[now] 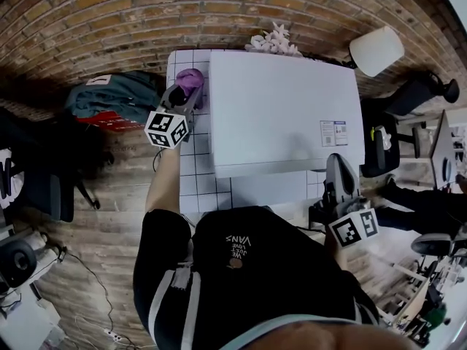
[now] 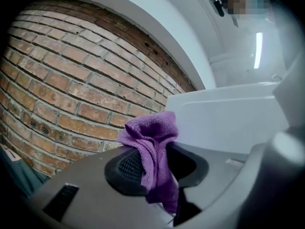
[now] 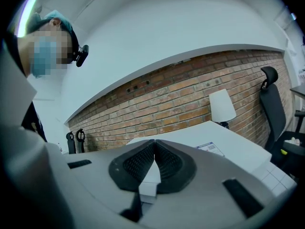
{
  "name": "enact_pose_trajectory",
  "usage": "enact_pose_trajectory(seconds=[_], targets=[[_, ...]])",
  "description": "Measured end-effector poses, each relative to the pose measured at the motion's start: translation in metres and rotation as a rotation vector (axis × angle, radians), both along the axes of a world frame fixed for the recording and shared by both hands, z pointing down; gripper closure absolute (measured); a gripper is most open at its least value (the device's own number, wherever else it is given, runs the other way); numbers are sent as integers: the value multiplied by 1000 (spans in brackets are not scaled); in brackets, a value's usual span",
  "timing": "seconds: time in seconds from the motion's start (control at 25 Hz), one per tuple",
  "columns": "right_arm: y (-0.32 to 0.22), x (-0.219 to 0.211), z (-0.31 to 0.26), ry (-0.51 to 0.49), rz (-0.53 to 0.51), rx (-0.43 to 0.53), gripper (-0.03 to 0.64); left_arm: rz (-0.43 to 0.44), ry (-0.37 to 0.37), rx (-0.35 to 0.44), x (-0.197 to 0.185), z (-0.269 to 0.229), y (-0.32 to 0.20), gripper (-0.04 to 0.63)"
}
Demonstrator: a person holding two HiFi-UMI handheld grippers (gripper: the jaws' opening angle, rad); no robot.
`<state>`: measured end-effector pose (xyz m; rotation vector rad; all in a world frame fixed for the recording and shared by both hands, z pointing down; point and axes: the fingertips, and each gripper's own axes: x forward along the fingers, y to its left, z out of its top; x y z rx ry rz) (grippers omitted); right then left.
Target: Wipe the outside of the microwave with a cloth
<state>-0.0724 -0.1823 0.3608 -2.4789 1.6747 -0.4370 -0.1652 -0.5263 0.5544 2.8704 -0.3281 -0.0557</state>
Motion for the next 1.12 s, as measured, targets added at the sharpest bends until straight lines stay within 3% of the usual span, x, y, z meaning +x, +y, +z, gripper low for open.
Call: enact_pose_trajectory(seconds=[0.28,0.6,0.84,1.12], targets=[[-8,-38,3,-16,-53,20,617,25,-6,-20,-69,7,59,466],[-23,-80,4,-22,-125,26,617,54,-6,-168,-124,34,148,466],[-27,-92,3,-20,-136,28,617,109,4,-236,-125,43,189,466],[-17,-77,-1,-8,-89,27,617,86,16,-274,-107,51,170,466]])
